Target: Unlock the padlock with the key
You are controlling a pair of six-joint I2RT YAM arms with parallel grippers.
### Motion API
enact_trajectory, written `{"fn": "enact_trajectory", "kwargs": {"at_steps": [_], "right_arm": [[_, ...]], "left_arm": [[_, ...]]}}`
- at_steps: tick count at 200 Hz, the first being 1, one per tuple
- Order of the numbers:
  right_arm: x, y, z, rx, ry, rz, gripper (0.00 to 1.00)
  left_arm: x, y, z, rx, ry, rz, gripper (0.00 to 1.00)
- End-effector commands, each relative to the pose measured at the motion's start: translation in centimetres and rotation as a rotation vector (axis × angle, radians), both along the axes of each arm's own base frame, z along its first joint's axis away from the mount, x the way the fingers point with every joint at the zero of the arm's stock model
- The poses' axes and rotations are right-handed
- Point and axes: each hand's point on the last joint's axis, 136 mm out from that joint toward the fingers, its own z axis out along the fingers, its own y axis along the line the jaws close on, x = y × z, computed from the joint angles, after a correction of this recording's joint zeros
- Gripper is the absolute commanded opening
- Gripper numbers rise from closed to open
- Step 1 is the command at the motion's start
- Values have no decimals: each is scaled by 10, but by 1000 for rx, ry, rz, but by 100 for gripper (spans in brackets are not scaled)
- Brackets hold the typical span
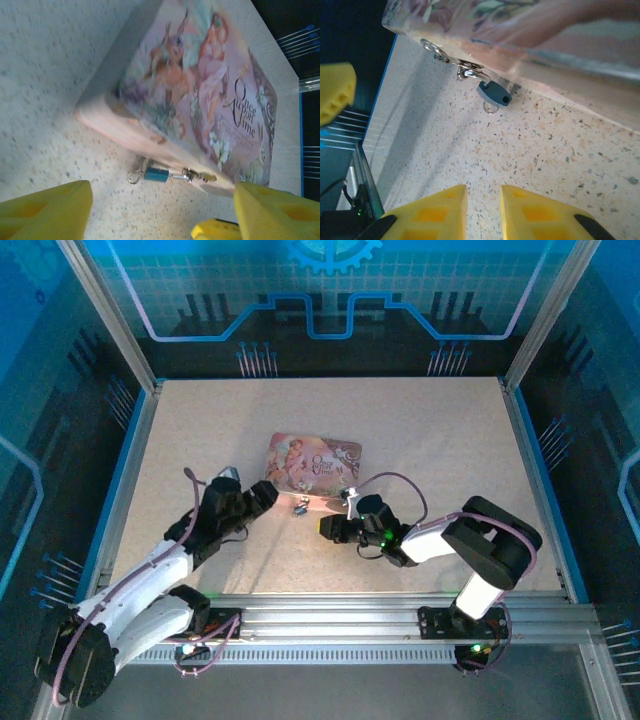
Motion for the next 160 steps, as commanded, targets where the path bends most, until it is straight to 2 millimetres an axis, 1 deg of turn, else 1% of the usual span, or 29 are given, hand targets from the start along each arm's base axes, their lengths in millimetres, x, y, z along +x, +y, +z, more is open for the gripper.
{"fn": "enact_trajectory", "kwargs": {"at_steps": [1,15,28,50,83,99,116,143,160], "right_arm": [[6,-11,6,-64,-51,3,29],[8,-14,12,-80,-81,20,34],[11,-16,18,-81,-102,30,39],[14,-16,24,-68,-127,60,46],[21,-18,28,-72,-158,79,57],[24,-19,29,-72,-164,86,61],[29,-21,29,-70,-163,78,62],[35,-22,32,-55,-171,81,63],[39,-23,34,-57,-183,86,64]], "left_arm": [[5,3,25,72,-48,-101,80],[13,6,31,87,-57,-127,83],[22,7,30,77,-47,-151,83],[38,7,24,54,-20,-182,84],[62,6,16,49,-9,-205,84],[71,2,12,46,-1,-233,81],[77,0,1,58,33,-249,75],[83,5,-17,103,79,-238,72],[82,9,-29,134,113,-238,69]]}}
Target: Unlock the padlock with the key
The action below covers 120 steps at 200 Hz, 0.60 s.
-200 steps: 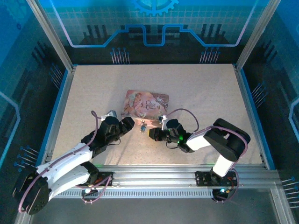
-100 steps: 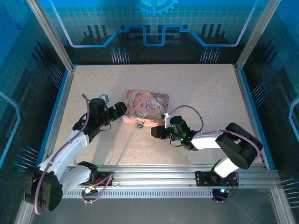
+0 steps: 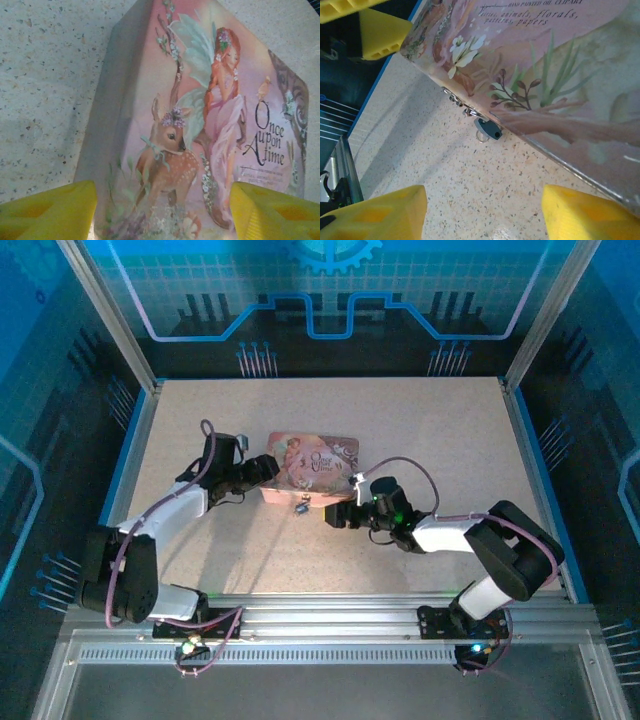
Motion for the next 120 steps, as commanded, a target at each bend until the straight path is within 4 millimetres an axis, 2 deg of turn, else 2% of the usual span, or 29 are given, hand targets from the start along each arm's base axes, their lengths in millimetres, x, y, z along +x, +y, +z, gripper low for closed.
{"fn": "enact_trajectory", "kwargs": {"at_steps": [1,58,120], "right_arm": [[10,2,8,4,-37,23,64],[23,-2,9,-9,-68,35,66],[42,-6,17,5,-124,15,67]], "left_arm": [[5,4,-4,49,-1,-24,69],[-13,9,-37,56,76,1,63],[-34,2,-47,32,102,-5,58]]}}
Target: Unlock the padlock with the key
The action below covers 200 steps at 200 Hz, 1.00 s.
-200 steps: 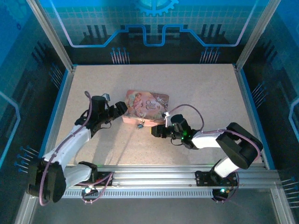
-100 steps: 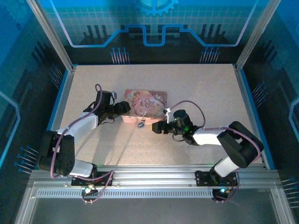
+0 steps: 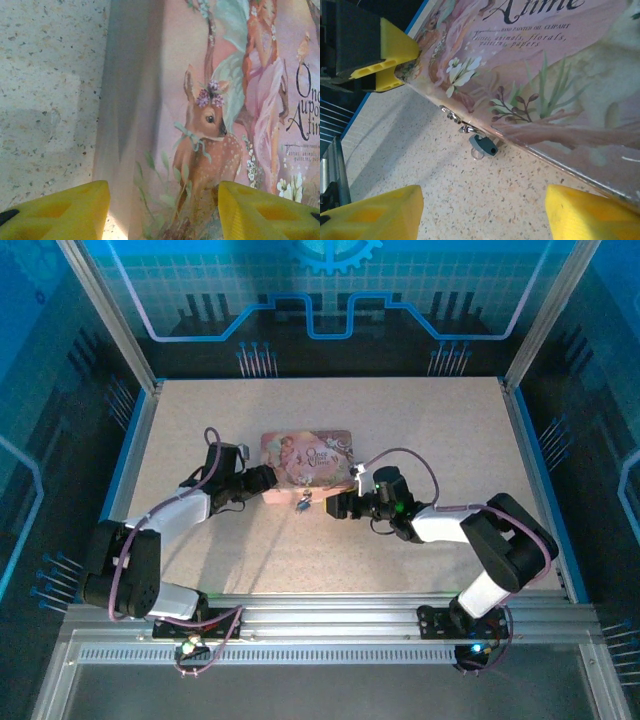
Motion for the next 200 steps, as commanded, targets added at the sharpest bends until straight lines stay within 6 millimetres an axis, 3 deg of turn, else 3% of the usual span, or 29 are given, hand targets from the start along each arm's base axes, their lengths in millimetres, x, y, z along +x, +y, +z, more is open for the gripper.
{"fn": "enact_trajectory", "kwargs": {"at_steps": [1,80,133,200], "right_arm": [[18,0,14,21,-70,-4,67],[50,-4,30,62,-175,6,68],[31,-16,29,53,-207,16,68],[14,-6,24,159,-148,38,88]], "left_arm": [[-24,-2,-20,8,82,-3,58],[-49,-24,-23,-9,92,-30,57],[-47,-24,-17,-11,73,-20,58],[-47,-23,-14,-17,62,-13,58]]}}
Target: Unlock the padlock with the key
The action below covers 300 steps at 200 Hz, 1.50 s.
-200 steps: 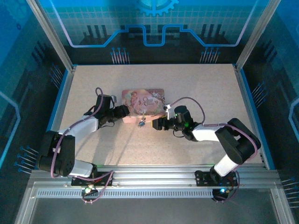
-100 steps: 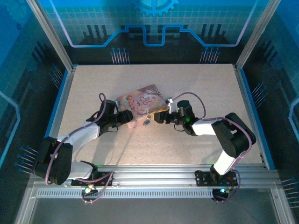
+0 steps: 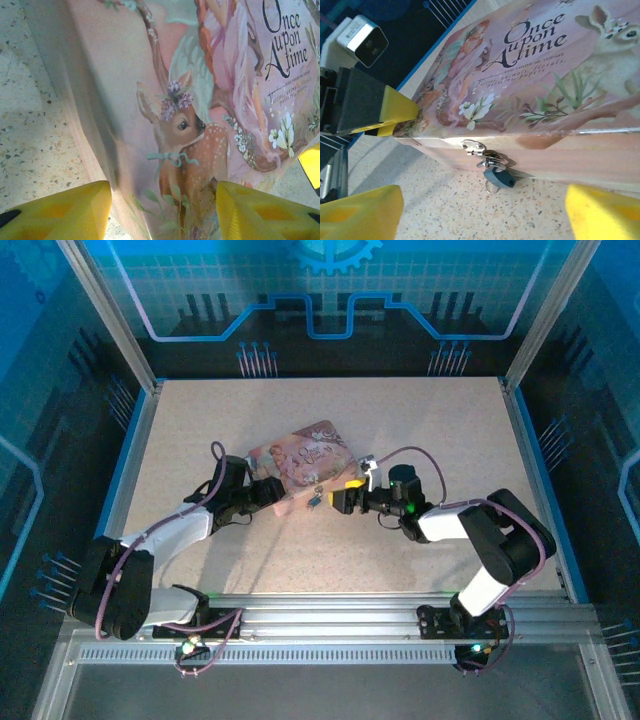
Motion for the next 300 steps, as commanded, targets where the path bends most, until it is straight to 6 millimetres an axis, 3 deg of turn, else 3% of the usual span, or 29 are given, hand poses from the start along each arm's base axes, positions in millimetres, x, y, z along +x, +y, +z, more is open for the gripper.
{"fn": "enact_trajectory", "kwargs": {"at_steps": [1,54,107,195,300], "right_arm": [[-1,10,7,69,-7,21,88],[-3,37,-13,112,53,50,88],[-1,57,-18,124,50,77,87],[4,67,-25,142,28,88,87],[-5,72,-14,177,-30,144,71]], "left_arm": [[-17,4,-14,26,63,3,58],[-16,2,-14,18,63,1,58],[-15,2,-14,16,59,1,58],[-15,2,-14,9,57,3,58],[-15,1,-14,6,59,5,58]]}}
